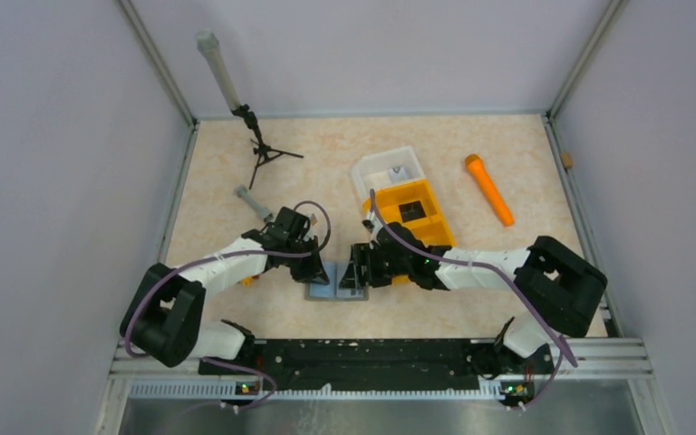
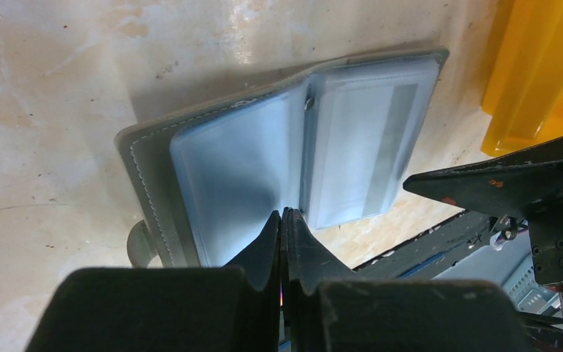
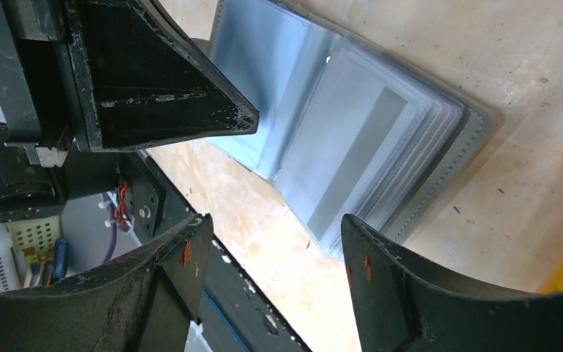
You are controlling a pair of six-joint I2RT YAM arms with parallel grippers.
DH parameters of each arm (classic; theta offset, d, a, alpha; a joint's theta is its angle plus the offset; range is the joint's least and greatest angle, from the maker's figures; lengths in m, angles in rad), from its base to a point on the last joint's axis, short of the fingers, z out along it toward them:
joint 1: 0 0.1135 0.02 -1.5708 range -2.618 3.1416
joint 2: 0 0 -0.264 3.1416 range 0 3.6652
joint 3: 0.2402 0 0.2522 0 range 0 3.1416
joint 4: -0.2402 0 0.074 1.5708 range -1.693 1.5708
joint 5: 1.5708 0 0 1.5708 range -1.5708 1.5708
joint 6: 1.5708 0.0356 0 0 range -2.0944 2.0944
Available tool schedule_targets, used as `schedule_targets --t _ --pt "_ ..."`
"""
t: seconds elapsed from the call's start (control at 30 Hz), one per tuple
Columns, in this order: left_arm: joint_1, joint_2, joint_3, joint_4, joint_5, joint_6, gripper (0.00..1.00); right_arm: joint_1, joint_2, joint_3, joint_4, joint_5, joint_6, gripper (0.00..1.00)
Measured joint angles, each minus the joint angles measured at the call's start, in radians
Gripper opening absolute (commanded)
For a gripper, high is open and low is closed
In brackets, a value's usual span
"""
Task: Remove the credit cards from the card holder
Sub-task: Open the card holder at the center of the board.
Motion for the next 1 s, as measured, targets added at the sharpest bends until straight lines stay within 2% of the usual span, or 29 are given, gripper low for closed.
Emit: schedule_targets --t 1.0 --pt "0.000 0.055 -0.007 0.017 -0.008 0.001 0.00 0.000 0.042 0.000 0.031 -0.001 0.022 0.68"
